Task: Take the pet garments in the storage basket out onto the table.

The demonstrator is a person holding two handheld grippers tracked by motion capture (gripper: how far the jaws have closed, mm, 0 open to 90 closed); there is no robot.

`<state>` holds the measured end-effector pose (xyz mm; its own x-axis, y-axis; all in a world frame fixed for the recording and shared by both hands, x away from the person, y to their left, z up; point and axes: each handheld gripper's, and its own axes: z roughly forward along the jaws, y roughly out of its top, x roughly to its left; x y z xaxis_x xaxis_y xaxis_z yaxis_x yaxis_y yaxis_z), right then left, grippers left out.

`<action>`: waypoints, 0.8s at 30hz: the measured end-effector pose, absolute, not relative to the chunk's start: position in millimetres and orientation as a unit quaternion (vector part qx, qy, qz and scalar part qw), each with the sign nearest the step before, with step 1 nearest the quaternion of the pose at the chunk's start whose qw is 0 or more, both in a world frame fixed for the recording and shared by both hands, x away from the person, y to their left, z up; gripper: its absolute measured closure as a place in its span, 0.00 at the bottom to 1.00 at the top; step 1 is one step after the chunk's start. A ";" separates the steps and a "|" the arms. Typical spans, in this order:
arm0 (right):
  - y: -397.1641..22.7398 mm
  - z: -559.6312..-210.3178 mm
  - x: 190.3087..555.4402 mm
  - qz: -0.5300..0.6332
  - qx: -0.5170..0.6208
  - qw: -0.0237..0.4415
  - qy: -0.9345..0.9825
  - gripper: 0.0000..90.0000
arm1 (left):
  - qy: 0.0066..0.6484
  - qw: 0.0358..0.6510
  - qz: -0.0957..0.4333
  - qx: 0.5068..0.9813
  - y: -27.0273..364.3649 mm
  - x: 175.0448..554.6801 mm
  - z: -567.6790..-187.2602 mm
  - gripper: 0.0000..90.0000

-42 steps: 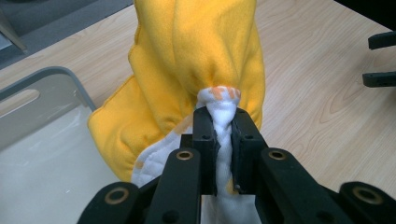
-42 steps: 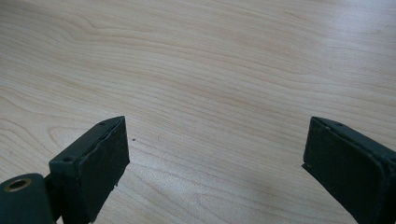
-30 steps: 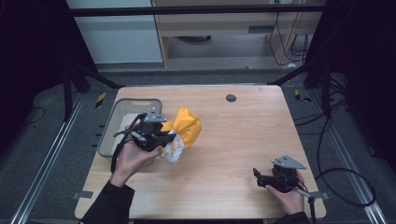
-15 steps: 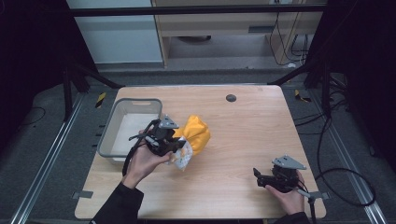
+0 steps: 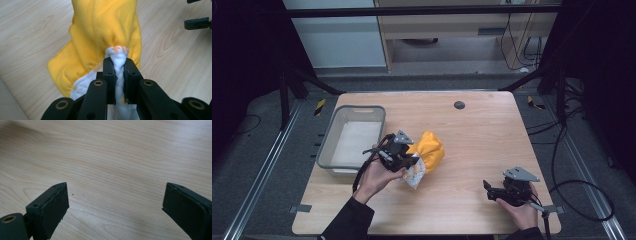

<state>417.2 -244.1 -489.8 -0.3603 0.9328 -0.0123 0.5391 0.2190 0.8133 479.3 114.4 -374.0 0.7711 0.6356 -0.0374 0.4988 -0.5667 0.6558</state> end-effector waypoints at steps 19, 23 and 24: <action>-243.8 -490.0 417.1 0.374 0.501 0.261 0.736 0.07 | 0.314 0.320 0.084 0.890 97.3 481.4 -398.6 0.90; -243.8 -490.4 417.2 0.372 0.500 0.260 0.737 0.07 | 0.311 0.316 0.084 0.892 94.8 481.6 -403.3 0.90; -243.8 -490.4 417.2 0.372 0.500 0.260 0.737 0.07 | 0.309 0.314 0.083 0.894 94.3 481.8 -404.4 0.89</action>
<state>417.2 -243.8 -490.4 -0.3648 0.9310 -0.0118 0.5432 0.2231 0.8094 481.8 94.3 -404.4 0.7949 0.6050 -0.0455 0.5003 -0.6113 0.6132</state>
